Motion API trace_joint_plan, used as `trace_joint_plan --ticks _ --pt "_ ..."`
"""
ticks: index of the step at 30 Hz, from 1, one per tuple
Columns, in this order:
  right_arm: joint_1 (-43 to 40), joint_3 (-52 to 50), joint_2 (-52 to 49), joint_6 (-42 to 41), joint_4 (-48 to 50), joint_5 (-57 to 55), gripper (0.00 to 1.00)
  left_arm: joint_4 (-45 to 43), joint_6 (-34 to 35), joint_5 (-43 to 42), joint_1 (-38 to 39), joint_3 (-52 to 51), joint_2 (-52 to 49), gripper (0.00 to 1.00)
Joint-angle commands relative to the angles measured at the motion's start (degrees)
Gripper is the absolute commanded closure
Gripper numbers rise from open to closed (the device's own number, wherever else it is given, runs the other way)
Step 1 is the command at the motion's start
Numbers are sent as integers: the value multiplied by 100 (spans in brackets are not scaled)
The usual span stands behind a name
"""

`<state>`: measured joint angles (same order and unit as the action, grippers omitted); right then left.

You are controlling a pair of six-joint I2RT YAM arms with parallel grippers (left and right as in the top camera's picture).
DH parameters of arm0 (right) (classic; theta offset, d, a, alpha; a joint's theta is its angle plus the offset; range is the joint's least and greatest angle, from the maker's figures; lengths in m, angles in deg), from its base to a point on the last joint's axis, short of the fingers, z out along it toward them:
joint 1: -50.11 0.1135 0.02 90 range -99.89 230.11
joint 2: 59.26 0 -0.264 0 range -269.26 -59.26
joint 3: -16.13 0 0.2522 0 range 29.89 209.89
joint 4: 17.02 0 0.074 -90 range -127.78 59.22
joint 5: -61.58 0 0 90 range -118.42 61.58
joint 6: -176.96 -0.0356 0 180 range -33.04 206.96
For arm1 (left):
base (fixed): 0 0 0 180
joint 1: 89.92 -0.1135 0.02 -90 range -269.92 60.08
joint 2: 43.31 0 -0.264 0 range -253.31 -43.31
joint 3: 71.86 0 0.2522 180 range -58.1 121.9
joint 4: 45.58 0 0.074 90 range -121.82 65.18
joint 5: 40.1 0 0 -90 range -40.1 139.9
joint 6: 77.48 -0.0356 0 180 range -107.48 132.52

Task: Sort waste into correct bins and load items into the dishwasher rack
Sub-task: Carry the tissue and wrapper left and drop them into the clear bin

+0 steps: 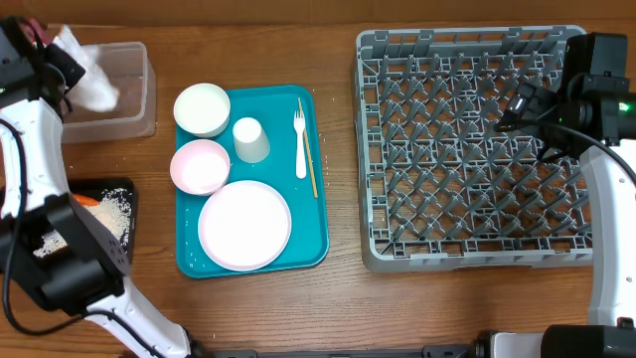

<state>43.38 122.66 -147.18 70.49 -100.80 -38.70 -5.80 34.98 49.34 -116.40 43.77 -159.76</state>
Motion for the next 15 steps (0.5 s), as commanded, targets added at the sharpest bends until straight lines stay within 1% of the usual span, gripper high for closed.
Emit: trace_joint_plan --ticks 1,2,4,5,6,10,13,15 --pt "-11 17 2 -7 26 11 0 -133 -70 149 -162 92 -33 44" --pt "-11 17 2 -7 28 11 0 -144 -144 105 -175 96 -22 35" --pt "-11 17 2 -7 26 11 0 -105 -339 39 -199 125 13 8" --pt "-11 17 2 -7 28 11 0 -44 -409 50 -199 146 46 2" --pt "-11 17 2 -7 26 11 0 11 -474 50 -199 164 92 0" --pt "-11 17 2 -7 26 11 0 295 -466 -114 -199 221 494 0" --pt "-11 17 2 -7 26 11 0 450 -400 -671 -192 223 979 0" --pt "-11 17 2 -7 26 11 0 669 -396 -1237 -192 223 1373 0"
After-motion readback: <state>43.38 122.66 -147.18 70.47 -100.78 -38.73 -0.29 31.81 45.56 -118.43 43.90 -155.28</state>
